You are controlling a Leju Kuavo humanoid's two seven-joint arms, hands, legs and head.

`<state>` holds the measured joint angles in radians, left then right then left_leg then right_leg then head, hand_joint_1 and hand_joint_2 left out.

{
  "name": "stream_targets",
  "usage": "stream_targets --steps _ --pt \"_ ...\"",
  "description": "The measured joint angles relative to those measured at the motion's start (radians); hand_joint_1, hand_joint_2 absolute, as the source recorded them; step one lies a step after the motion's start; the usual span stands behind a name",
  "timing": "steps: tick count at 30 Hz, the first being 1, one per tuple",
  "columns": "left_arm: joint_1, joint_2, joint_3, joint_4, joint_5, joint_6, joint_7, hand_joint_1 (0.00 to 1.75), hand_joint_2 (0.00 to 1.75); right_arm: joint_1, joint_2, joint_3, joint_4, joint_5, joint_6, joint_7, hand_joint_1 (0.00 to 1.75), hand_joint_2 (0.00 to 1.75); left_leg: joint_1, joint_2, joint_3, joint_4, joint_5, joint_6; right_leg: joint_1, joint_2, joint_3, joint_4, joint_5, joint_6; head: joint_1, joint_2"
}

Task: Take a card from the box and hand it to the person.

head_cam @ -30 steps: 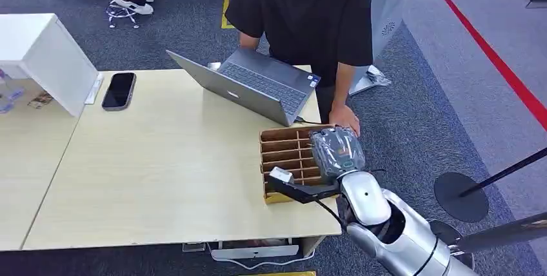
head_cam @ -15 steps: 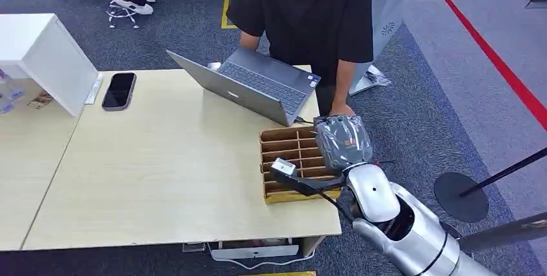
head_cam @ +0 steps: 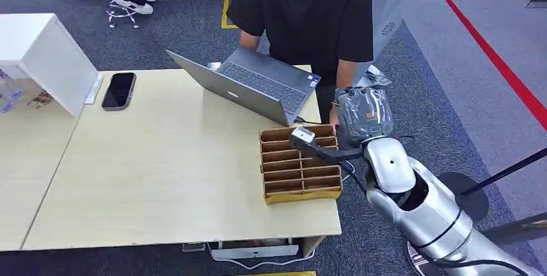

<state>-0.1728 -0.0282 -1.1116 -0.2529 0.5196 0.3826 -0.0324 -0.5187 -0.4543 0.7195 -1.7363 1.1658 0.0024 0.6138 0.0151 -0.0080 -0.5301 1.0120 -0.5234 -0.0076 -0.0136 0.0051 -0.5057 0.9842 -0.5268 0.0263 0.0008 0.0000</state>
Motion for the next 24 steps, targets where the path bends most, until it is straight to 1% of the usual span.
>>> stream_targets --steps 2,5,6,9,14,24 --pt "-0.003 -0.002 -0.002 0.0 -0.004 -0.002 0.005 0.0 0.0 -0.014 -0.005 -0.007 0.022 0.003 -0.007 -0.005 1.41 1.75 0.0 0.0 0.0 0.0 0.0 0.0 0.0 0.0 0.0 0.0 0.0 0.0 0.0 0.0" --pt "-0.006 -0.004 -0.004 0.0 -0.009 -0.003 0.007 0.0 0.0 -0.023 -0.012 -0.012 0.056 0.008 -0.012 -0.008 1.45 1.75 0.0 0.0 0.0 0.0 0.0 0.0 0.0 0.0 0.0 0.0 0.0 0.0 0.0 0.0" --pt "-0.007 -0.004 -0.005 0.0 -0.01 -0.003 0.008 0.0 0.0 -0.023 -0.012 -0.013 0.061 0.008 -0.012 -0.008 1.41 1.75 0.0 0.0 0.0 0.0 0.0 0.0 0.0 0.0 0.0 0.0 0.0 0.0 0.0 0.0" --pt "-0.009 -0.004 -0.012 0.0 -0.01 -0.004 0.008 0.0 0.0 -0.026 -0.013 -0.013 0.087 0.009 -0.017 -0.012 1.41 1.75 0.0 0.0 -0.001 0.0 0.0 0.0 0.0 0.0 -0.001 0.0 0.0 0.0 0.0 0.0" --pt "-0.017 -0.006 -0.02 0.0 -0.011 -0.006 0.008 0.0 0.0 -0.039 -0.012 -0.011 0.168 0.009 -0.033 -0.023 1.4 1.75 0.0 -0.001 -0.001 0.0 0.0 0.0 0.0 -0.001 0.0 0.0 0.0 0.0 0.0 0.0" --pt "-0.02 -0.008 -0.02 0.0 -0.011 -0.006 0.008 0.0 0.0 -0.038 -0.006 -0.003 0.224 0.009 -0.044 -0.033 1.4 1.75 0.0 -0.002 -0.001 0.0 0.0 0.0 0.0 -0.001 -0.001 0.0 0.0 0.0 0.0 0.0"
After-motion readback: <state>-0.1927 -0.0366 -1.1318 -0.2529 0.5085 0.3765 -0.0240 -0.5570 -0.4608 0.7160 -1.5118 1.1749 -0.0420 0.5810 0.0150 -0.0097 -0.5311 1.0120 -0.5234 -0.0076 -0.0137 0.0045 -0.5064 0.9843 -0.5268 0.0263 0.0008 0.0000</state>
